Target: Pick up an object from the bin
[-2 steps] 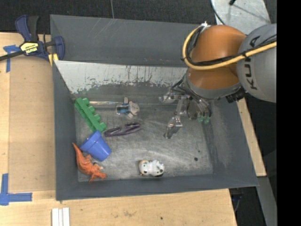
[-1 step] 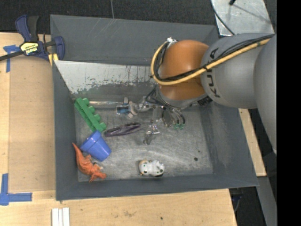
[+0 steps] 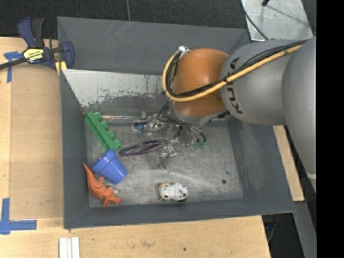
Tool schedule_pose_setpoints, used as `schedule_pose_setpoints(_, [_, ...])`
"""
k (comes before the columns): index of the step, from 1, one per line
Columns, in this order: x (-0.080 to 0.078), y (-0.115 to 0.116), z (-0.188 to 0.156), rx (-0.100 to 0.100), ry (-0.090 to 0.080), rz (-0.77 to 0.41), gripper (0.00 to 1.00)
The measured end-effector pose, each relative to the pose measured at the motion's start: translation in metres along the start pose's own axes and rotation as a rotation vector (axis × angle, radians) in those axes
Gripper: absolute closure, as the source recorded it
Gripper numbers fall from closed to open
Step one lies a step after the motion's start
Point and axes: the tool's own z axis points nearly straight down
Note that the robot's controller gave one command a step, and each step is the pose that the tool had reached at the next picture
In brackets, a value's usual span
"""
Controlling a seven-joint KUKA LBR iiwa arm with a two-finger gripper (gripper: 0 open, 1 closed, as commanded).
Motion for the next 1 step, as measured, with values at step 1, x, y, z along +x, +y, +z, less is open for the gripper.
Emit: schedule_pose_setpoints(1, [-0.0124,0.0047,-0.0109,0.003,-0.012,-0.225,0.0])
